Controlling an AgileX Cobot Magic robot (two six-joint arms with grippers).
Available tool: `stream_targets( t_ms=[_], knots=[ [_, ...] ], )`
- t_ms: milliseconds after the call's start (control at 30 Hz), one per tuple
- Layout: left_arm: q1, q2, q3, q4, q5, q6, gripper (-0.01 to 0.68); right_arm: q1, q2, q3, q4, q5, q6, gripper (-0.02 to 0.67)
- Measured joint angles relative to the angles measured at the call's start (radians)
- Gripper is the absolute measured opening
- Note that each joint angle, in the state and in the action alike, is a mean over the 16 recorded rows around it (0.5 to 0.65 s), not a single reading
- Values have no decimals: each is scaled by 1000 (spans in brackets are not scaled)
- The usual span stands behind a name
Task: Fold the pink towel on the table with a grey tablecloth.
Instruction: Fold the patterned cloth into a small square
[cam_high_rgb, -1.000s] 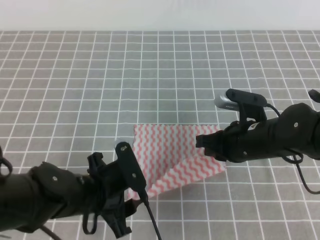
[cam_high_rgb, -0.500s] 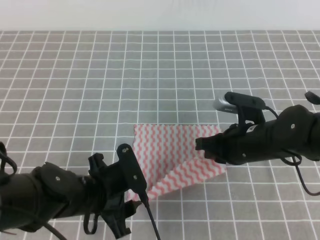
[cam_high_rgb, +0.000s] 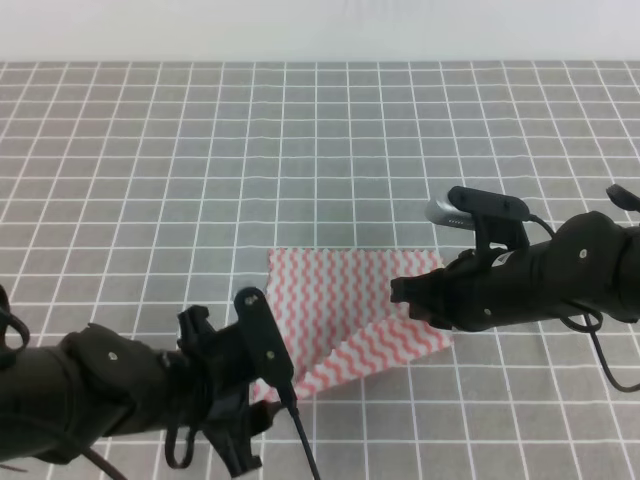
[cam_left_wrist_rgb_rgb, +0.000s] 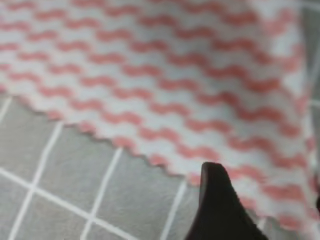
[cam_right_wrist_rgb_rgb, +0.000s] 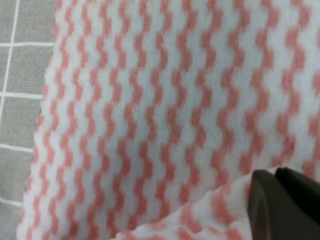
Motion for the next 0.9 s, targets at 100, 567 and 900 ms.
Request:
stream_targets(
  t_ms=[100, 567, 900],
  knots=[
    [0, 6, 0, 0, -13, 9, 378, 0, 0, 0, 0, 0, -1, -15],
    [0, 49, -1, -4, -34, 42, 371, -2, -3, 0, 0, -1, -1, -15],
    [-1, 56, -3, -8, -60, 35, 273, -2, -6, 1, 0, -2, -5, -15]
  ],
)
